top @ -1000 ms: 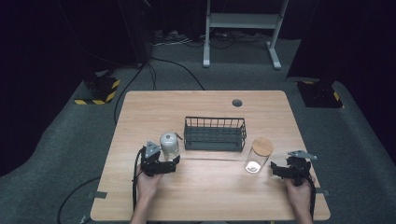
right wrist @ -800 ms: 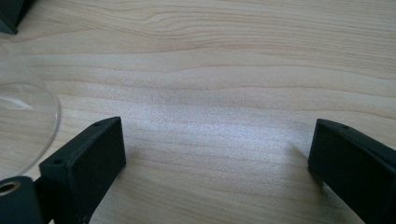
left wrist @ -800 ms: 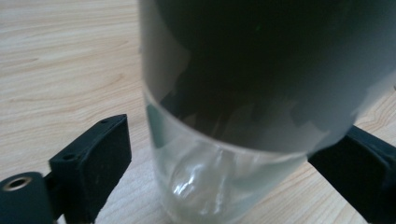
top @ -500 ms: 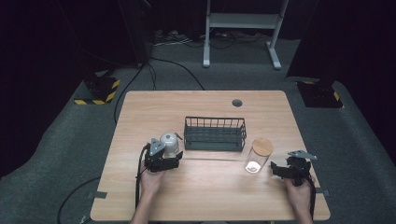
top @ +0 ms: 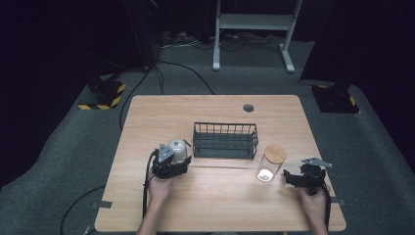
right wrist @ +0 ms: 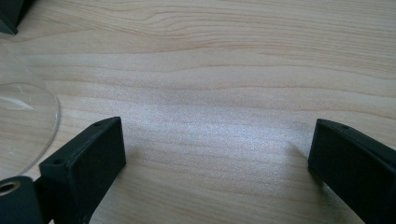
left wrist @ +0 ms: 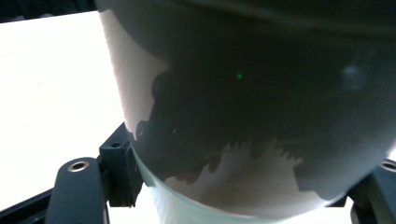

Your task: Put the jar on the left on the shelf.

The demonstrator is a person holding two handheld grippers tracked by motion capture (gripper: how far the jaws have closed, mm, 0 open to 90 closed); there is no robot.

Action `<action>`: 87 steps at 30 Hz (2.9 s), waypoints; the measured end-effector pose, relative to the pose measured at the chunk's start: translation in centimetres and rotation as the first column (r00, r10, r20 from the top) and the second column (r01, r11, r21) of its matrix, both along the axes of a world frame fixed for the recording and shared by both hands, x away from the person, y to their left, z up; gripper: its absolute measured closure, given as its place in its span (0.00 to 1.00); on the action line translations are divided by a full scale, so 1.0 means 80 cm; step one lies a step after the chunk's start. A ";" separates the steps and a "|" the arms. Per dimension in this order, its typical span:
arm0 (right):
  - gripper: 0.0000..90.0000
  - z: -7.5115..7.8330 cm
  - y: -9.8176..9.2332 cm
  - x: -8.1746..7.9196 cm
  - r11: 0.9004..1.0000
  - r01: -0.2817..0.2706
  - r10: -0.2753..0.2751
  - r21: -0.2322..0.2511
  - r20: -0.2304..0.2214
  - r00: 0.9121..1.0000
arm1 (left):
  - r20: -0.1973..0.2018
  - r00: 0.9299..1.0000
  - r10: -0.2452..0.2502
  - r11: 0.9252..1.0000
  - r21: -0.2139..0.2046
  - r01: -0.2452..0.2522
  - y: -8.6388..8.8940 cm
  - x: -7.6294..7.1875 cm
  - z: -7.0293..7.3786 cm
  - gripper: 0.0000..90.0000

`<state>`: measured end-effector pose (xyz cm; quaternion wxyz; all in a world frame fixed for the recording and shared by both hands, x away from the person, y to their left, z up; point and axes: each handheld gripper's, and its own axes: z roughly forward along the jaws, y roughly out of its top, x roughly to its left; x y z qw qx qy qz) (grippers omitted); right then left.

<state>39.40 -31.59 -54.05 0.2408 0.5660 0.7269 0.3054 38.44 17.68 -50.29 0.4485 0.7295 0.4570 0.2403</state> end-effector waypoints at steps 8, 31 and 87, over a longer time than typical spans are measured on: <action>0.04 0.000 0.000 0.000 1.000 0.000 0.000 0.000 0.000 1.000 | 0.011 1.000 -0.003 1.000 0.011 0.003 0.000 -0.001 0.000 0.32; 0.04 0.000 0.000 0.000 1.000 0.000 0.000 0.000 0.000 1.000 | 0.042 0.999 0.009 1.000 0.006 -0.009 0.002 -0.004 0.000 0.33; 0.04 0.000 0.000 0.000 1.000 0.000 0.000 -0.001 0.000 1.000 | 0.091 0.984 -0.150 0.987 -0.035 0.154 -0.014 0.012 0.115 0.33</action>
